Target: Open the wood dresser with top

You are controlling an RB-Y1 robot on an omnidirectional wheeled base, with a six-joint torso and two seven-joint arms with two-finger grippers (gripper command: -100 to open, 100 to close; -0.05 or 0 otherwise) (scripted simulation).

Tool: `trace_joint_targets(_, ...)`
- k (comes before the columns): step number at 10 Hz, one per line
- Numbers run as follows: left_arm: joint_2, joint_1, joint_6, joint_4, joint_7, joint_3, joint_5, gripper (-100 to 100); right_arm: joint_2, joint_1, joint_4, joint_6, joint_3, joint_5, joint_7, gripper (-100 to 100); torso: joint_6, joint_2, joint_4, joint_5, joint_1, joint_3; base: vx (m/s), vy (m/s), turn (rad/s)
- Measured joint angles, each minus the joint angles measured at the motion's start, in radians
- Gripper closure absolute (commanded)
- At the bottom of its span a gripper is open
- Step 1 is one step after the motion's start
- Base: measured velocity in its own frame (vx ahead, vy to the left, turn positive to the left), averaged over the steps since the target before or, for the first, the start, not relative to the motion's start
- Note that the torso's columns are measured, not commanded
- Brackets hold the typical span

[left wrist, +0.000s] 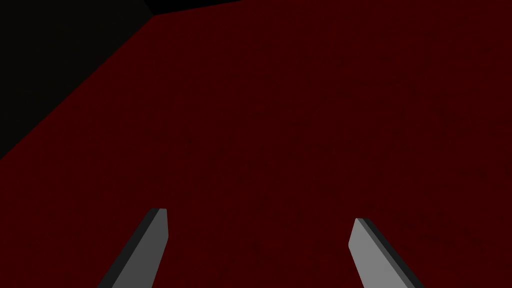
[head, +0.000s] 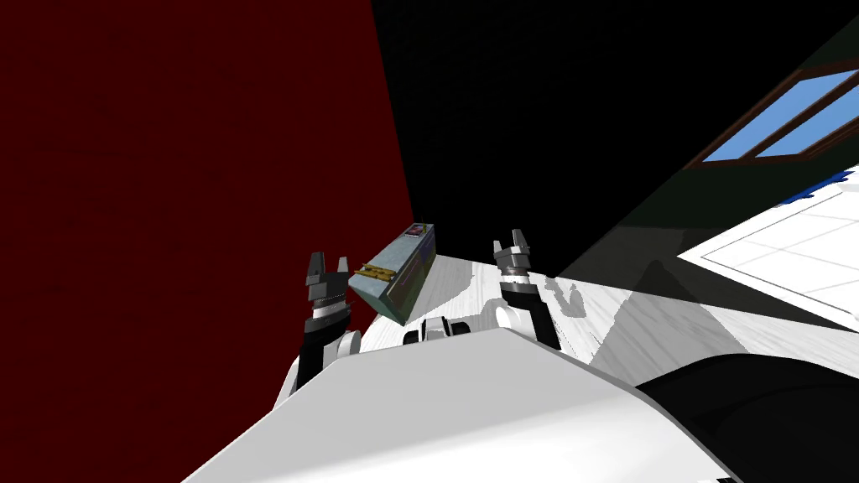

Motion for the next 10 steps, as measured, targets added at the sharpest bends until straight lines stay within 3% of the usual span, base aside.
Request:
trace_joint_targets(4,0.041,-0.031,0.041,0.084,-0.001,0.002,0.013,-100,0.0,0.0,0.0,0.0,0.0,0.0,0.0,0,0.0,0.004,0.004,-0.001,-0.003,-0.005,0.002,0.042,-0.11)
trace_joint_targets(10,0.073,-0.096,0.132,0.22,-0.004,0.005,0.034,-100,0.0,0.0,0.0,0.0,0.0,0.0,0.0,0,0.0,0.004,0.004,-0.001,-0.002,-0.005,0.001,0.047,-0.129)
